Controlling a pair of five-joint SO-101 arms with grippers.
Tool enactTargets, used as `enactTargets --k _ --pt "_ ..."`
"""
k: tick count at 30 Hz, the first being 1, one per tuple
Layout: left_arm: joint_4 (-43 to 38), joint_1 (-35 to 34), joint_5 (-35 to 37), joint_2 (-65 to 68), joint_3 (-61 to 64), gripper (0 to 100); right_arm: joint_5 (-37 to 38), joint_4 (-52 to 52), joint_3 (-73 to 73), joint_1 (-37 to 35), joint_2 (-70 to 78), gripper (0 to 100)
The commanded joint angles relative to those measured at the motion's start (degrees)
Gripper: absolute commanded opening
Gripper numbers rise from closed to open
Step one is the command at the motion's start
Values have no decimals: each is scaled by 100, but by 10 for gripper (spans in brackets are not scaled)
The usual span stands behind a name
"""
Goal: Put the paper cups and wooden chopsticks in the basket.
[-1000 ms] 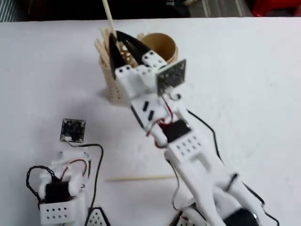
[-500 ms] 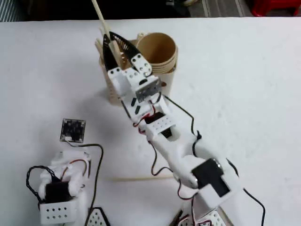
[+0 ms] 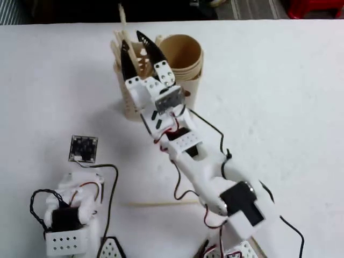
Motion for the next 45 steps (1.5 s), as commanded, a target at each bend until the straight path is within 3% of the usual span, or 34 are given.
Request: enactTargets --k 1,8,17,23,25,35,45 --pt "26 110 53 22 -26 24 -563 734 26 207 -769 122" --pt "26 110 53 22 -26 24 -1116 3011 273 189 -2457 121" --pt "26 110 53 22 -26 24 -1081 7477 545 189 -4866 122" --pt "26 110 53 22 -26 24 -1055 9543 554 224 -5666 122" --pt "26 110 53 22 -26 24 -721 10044 554 189 -5692 122" --pt "26 110 53 22 -26 24 431 11829 695 -110 -5684 122" --pt "26 110 53 22 -26 24 703 11477 2251 -1437 -5675 123"
